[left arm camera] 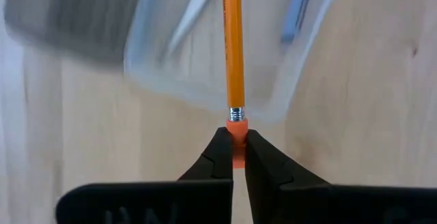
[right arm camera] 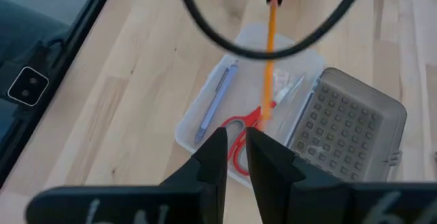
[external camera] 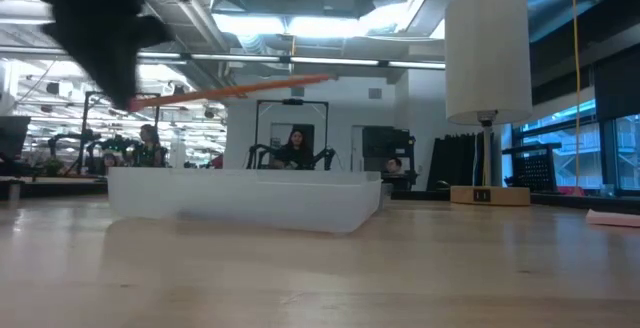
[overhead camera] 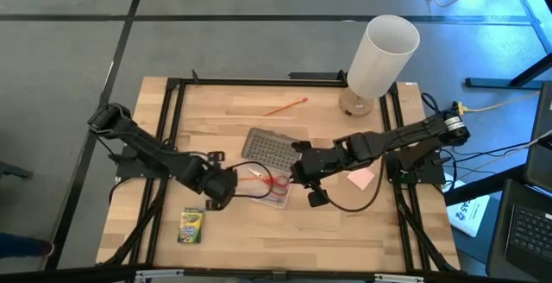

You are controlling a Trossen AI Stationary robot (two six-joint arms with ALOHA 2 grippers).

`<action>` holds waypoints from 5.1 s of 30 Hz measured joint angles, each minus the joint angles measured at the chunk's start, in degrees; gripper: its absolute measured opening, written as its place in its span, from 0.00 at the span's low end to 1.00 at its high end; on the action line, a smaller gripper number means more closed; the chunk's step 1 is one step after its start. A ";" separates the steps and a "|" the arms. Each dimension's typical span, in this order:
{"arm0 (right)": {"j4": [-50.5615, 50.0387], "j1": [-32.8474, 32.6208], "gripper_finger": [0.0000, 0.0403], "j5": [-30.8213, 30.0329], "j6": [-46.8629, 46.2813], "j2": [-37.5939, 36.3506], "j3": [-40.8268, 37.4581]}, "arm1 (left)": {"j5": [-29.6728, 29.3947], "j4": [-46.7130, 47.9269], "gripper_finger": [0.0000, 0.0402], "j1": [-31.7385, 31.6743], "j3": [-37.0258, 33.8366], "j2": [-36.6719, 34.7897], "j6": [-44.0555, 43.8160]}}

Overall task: Pack school essentials
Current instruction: Put the bottom yellow pencil into the black supply box, then put the yellow pencil into the black supply box

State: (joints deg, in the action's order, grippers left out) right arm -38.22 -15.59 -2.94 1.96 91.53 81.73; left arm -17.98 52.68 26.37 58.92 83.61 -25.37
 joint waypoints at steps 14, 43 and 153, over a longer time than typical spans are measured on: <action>-0.23 0.00 0.14 -0.02 -0.15 0.00 0.00 | 2.26 -6.73 0.02 -5.46 0.02 7.90 20.05; -0.30 0.04 0.14 -0.02 0.04 0.00 0.00 | 2.45 -7.44 0.16 -5.86 0.04 11.72 21.15; 8.16 54.80 0.32 7.65 27.04 25.22 -1.53 | -10.54 6.92 0.24 -5.86 6.21 -20.94 7.85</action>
State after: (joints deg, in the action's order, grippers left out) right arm -30.06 39.20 4.71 29.00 116.75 80.20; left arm -28.51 59.59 20.51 65.12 62.67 -17.52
